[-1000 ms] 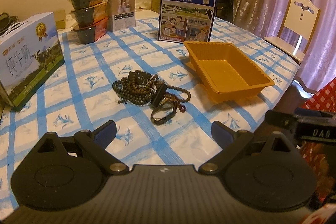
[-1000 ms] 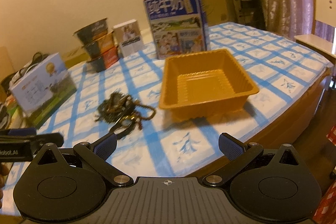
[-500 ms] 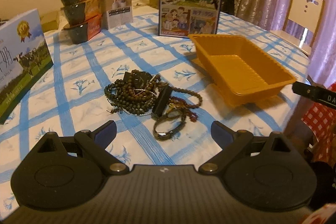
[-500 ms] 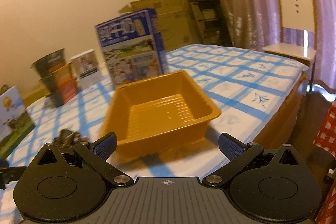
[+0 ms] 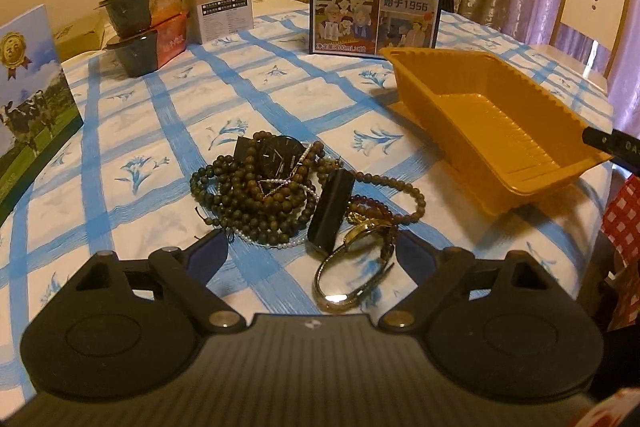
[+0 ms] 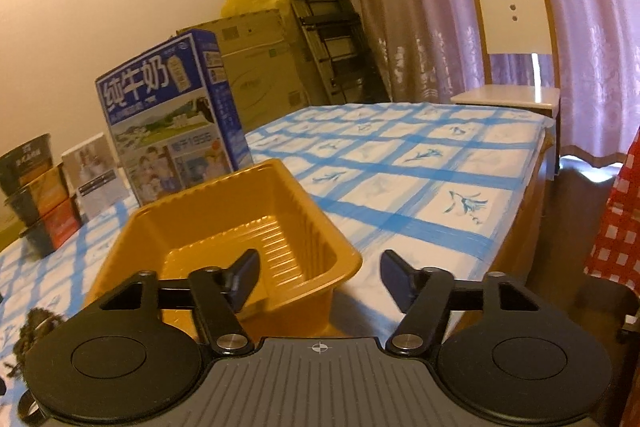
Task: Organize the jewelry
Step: 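Close the right tool on the orange tray rim while the left tool nears the jewelry, then grasp the watch from the jewelry pile with the left tool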
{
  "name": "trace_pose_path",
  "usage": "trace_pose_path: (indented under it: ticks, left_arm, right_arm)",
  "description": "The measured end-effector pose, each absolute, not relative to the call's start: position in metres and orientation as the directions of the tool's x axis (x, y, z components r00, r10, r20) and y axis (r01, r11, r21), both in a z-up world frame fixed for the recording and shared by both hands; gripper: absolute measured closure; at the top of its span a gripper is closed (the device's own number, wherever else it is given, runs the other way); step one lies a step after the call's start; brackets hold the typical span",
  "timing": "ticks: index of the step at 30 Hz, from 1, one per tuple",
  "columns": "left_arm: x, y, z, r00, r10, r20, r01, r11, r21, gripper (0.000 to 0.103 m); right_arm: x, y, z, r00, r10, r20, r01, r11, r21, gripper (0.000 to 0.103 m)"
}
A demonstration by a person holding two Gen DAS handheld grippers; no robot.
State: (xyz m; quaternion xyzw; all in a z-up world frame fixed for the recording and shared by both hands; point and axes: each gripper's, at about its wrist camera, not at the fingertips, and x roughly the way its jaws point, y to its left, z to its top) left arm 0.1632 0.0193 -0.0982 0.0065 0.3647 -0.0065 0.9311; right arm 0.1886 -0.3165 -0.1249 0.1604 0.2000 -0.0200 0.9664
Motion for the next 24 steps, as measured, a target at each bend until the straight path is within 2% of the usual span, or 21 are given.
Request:
trace_pose_path:
  ticks: [7,9,11,17,24]
  left_arm:
    - [0.172,0.020,-0.108,0.723,-0.017,-0.691,0.022,1.000,-0.001,0.019]
    - [0.173,0.021,-0.109,0.721,-0.022,-0.693,0.024,1.000,-0.007,0.019]
    - [0.175,0.020,-0.112,0.718,-0.023,-0.696,0.028,1.000,-0.004,0.020]
    - [0.178,0.016,-0.114,0.718,-0.040,-0.695,0.063,0.998,0.008,0.028]
    - [0.182,0.019,-0.117,0.706,-0.073,-0.704,0.085,0.996,-0.019,0.049]
  right_arm:
    - [0.212,-0.325,-0.143,0.926,0.052,-0.373,0.094,0.927,0.363,0.056]
    - [0.215,-0.323,-0.146,0.926,0.060,-0.372,0.085,0.928,0.363,0.064]
    - [0.218,-0.321,-0.149,0.926,0.064,-0.372,0.080,0.929,0.360,0.076]
    - [0.217,-0.327,-0.149,0.932,0.084,-0.354,0.069,0.915,0.399,0.091]
    - [0.209,-0.333,-0.143,0.931,0.117,-0.347,0.044,0.905,0.423,0.094]
